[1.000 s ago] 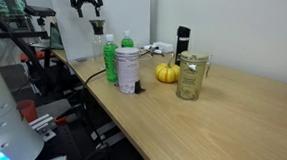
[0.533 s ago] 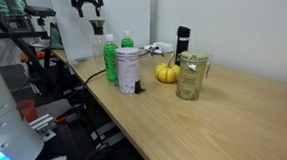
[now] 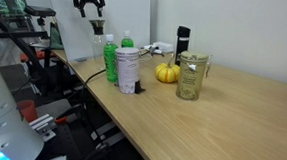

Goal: Remove the silver ring from the filter

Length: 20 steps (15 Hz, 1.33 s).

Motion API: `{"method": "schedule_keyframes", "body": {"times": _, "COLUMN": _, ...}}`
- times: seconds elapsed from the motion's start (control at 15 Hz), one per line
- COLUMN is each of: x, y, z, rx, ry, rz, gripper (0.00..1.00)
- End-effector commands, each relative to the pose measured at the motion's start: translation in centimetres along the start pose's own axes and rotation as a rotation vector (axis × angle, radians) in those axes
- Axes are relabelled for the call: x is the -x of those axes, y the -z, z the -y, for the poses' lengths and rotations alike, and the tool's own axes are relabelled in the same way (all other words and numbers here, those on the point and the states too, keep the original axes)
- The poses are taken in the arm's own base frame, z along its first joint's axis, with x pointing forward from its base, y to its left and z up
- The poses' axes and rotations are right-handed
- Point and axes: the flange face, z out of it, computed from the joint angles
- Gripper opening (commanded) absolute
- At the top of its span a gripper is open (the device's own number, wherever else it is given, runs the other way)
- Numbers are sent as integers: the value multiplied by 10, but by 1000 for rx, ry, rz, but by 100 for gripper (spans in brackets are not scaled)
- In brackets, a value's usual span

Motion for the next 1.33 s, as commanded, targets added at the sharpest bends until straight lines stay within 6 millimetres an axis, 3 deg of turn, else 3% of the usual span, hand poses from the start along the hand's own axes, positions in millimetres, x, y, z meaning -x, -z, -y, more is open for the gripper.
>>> {"method": "schedule_keyframes", "body": {"times": 0.0, "x": -2, "y": -2, "z": -3, "rx": 4, "ry": -12, "rz": -9, "gripper": 84}}
{"method": "schedule_keyframes", "body": {"times": 0.27, "x": -4, "y": -6, "z": -5, "rx": 4, "ry": -22, "rz": -12, "gripper": 53}}
{"method": "schedule_keyframes", "body": {"times": 0.4, "x": -5, "y": -9, "z": -8, "rx": 11, "ry": -38, "rz": -10, "gripper": 44}}
{"method": "schedule_keyframes", "body": {"times": 0.73, "x": -6, "y": -12, "z": -17, "rx": 19, "ry": -73, "rz": -13, "gripper": 63}}
{"method": "schedule_keyframes", "body": {"times": 1.27, "x": -6, "y": -8, "z": -15, "rx": -1, "ry": -78, "rz": -18, "gripper": 57}}
